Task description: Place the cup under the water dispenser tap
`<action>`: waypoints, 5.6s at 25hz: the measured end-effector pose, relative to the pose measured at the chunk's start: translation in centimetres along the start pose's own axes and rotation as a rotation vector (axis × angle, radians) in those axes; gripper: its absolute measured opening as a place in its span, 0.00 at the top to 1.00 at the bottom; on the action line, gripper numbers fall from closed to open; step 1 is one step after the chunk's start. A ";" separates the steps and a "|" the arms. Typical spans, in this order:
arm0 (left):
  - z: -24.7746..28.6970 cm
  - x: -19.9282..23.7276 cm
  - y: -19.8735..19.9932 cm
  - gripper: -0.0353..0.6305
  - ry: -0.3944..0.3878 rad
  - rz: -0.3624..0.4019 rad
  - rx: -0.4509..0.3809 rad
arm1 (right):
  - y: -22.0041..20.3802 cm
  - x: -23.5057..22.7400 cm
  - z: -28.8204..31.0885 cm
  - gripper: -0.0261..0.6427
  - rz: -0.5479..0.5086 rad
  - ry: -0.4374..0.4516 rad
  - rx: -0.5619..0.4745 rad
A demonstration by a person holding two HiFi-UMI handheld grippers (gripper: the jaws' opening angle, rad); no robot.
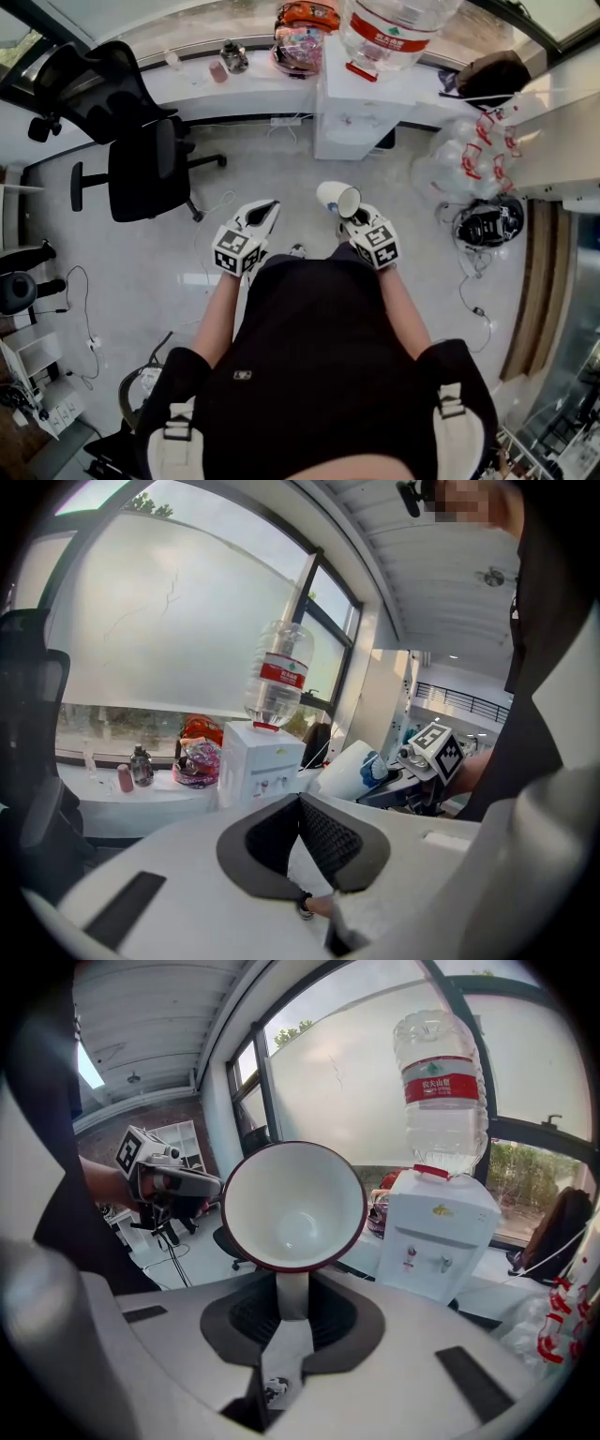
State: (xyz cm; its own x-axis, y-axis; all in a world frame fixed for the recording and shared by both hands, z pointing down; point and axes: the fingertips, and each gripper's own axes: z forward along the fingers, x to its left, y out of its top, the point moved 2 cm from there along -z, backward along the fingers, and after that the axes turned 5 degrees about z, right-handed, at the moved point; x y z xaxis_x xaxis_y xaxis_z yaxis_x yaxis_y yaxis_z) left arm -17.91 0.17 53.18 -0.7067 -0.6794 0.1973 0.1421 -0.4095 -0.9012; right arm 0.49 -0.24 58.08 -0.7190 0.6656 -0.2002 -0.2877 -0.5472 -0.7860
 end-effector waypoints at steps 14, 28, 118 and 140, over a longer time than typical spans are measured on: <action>9.1 0.9 2.9 0.95 -0.009 -0.025 0.048 | -0.2 -8.8 2.2 0.91 0.009 0.036 0.094; 13.1 3.3 2.7 0.95 0.040 -0.093 0.131 | -5.4 -15.8 7.6 0.91 0.014 0.096 0.307; 18.7 6.0 -8.2 0.95 0.223 -0.276 0.211 | -17.9 -37.3 34.2 0.80 -0.213 -0.222 0.642; 15.5 6.0 -3.5 0.95 0.133 -0.187 0.155 | -15.0 -32.5 20.8 0.85 -0.098 -0.260 0.619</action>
State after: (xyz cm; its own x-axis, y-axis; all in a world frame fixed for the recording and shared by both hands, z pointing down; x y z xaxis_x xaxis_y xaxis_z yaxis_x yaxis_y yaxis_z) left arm -11.86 -11.92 63.47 -0.8142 -0.5013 0.2929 0.0976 -0.6154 -0.7822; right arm 14.97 -24.21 88.55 -0.7777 0.6254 0.0631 -0.6128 -0.7320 -0.2978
